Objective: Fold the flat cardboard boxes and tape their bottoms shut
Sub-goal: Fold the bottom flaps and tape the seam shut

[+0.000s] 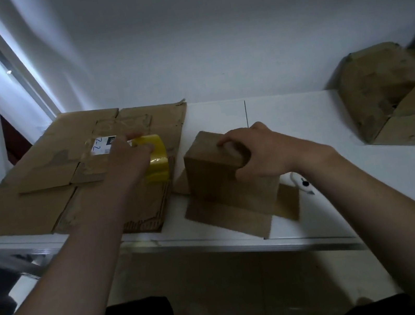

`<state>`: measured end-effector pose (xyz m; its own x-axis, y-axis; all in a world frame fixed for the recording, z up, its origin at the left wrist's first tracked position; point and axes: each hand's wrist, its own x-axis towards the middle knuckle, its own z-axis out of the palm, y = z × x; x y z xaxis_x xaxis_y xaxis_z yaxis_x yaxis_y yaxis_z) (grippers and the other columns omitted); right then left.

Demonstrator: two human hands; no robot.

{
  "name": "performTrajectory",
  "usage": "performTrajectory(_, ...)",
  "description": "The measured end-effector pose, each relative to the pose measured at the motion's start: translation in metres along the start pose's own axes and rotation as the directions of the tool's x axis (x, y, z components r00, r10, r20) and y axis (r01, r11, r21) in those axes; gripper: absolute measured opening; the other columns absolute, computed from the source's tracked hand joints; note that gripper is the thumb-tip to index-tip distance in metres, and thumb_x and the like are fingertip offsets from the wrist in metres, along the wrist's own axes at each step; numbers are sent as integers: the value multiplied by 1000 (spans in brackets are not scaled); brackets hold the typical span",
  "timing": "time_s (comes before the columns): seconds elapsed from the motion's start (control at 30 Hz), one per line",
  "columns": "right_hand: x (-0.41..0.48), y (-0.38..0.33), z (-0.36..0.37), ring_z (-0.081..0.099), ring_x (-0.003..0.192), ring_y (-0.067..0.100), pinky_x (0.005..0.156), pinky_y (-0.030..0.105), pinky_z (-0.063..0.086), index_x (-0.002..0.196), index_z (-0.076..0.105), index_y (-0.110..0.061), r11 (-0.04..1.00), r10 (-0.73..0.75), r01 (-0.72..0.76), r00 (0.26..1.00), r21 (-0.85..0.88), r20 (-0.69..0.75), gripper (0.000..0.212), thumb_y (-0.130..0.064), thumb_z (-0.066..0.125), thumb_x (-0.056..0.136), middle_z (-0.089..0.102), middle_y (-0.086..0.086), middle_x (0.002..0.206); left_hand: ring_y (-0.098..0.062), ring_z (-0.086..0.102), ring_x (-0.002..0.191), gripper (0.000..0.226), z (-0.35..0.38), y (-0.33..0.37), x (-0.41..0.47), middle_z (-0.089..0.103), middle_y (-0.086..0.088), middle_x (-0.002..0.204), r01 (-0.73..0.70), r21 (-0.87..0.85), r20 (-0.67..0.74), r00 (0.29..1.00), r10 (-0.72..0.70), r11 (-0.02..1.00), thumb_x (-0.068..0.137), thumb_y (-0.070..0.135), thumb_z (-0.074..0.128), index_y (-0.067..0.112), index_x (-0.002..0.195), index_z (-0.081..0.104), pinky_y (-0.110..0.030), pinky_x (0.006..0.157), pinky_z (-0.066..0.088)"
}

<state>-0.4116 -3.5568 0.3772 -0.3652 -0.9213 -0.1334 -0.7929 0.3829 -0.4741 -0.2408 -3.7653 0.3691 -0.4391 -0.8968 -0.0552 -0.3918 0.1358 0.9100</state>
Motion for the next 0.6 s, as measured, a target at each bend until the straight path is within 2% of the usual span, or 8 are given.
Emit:
performTrajectory(0.17,-12,14,-6,18,138,18,112,43,21,134,52,-51,975,-121,108,991,-196,-58,68,-13,70,81,37,-21,153,-30,44,129,43,23,5,-5,41,-8,145,-63,74,51,997,59,995,98,18,61,29,138,50,-43,95,47)
performTrajectory(0.23,-16,22,0,28,126,26,105,45,30,128,62,-52,950,-202,144,960,-277,-194,69,1,61,84,44,-12,146,-25,45,123,42,36,6,-10,42,-5,141,-91,86,97,992,83,992,100,19,58,27,140,47,-40,92,44)
performTrajectory(0.27,-16,30,6,35,114,28,97,44,38,123,67,-50,950,-240,166,931,-265,-277,61,1,62,88,51,-7,131,-21,44,117,41,41,7,-13,42,-2,136,-99,77,123,988,89,992,101,19,56,26,141,46,-38,90,42)
performTrajectory(0.33,-20,39,15,45,94,22,81,41,47,111,74,-40,983,-174,185,878,-20,-446,32,-13,67,94,50,-5,100,-17,42,112,40,51,8,-17,41,2,129,-96,61,167,982,85,994,102,19,52,25,141,46,-35,87,40)
performTrajectory(0.37,-23,41,19,47,91,18,80,39,48,107,75,-34,985,-116,160,883,59,-454,26,-13,68,94,47,-4,96,-17,42,111,40,54,9,-18,41,3,127,-91,63,177,981,78,994,102,19,52,25,141,47,-33,85,39)
performTrajectory(0.47,-36,37,24,47,112,7,101,29,45,129,69,-27,991,-32,75,941,115,-337,37,-17,64,94,41,-5,120,-18,44,108,38,57,13,-21,41,3,124,-32,63,203,979,18,997,102,21,51,28,138,49,-27,72,39)
performTrajectory(0.53,-41,33,25,42,124,4,110,27,39,132,67,-26,975,53,21,946,222,-321,47,-43,73,88,38,-9,128,-20,48,111,37,58,13,-25,45,1,127,-17,71,233,972,0,997,100,22,51,30,136,50,-34,82,46)
performTrajectory(0.6,-40,31,28,43,125,10,108,28,41,128,68,-28,968,100,-6,927,253,-362,61,-59,78,76,39,-9,128,-23,50,113,35,60,13,-32,47,-1,130,-9,68,246,969,-8,998,99,22,53,31,133,51,-40,93,48)
